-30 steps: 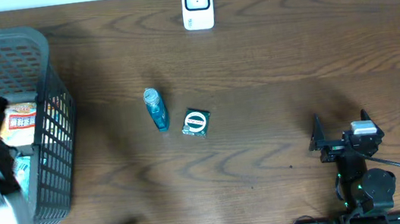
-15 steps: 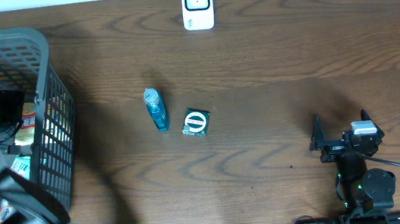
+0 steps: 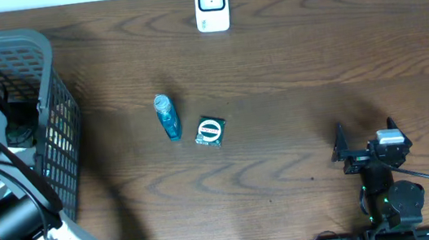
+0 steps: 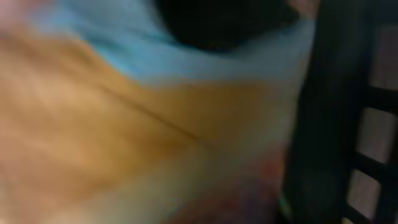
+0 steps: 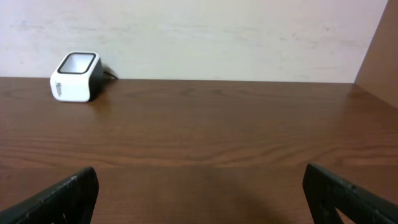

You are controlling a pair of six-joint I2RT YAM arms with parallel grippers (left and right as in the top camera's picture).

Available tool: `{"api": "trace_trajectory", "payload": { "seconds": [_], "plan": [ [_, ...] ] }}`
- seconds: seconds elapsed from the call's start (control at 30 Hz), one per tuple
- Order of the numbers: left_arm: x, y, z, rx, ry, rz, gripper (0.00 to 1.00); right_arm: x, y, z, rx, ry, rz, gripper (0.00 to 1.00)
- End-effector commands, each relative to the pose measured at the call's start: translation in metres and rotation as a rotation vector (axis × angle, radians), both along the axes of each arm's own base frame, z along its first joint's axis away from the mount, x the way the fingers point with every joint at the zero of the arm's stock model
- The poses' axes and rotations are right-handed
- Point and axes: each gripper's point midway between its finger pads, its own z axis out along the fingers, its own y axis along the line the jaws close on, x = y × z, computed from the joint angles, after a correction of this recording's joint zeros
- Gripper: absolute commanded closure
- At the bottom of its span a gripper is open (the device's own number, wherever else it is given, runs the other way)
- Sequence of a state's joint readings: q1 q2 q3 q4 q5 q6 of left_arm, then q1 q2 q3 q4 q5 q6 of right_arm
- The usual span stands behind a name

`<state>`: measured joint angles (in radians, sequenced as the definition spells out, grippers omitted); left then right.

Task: Scan the item barcode
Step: 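Reach the left gripper into the basket and grasp the snack bag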

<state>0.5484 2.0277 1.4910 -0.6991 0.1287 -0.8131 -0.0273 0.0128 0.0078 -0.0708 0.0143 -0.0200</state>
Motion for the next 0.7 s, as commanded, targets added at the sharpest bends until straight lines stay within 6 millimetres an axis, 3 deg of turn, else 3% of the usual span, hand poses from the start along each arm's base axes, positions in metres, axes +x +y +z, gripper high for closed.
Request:
{"api": "trace_trajectory", "payload": {
  "seconds": [0.0,0.13,0.23,0.47,0.6,0.67],
  "plan": [
    [-0.011,-0.004,-0.022,-0.021,0.071,-0.043,0.93,0.000,0.004,0.000,-0.014,-0.001,0.021,0.01],
    [-0.015,0.005,0.001,0.008,0.037,-0.048,0.93,0.000,0.004,0.000,-0.014,-0.001,0.021,0.01],
    [-0.020,0.014,0.035,0.046,-0.019,-0.021,0.93,0.000,0.004,0.000,-0.014,-0.001,0.021,0.01],
    [-0.041,0.028,0.151,0.203,-0.237,0.038,0.93,0.000,0.004,0.000,-0.014,-0.001,0.021,0.01],
    [-0.058,0.013,0.224,0.299,-0.397,0.042,0.93,0.000,0.004,0.000,-0.014,-0.001,0.021,0.01],
    [-0.064,-0.005,0.258,0.299,-0.504,0.026,0.93,0.000,0.004,0.000,-0.014,-0.001,0.021,0.01]
  ]
}}
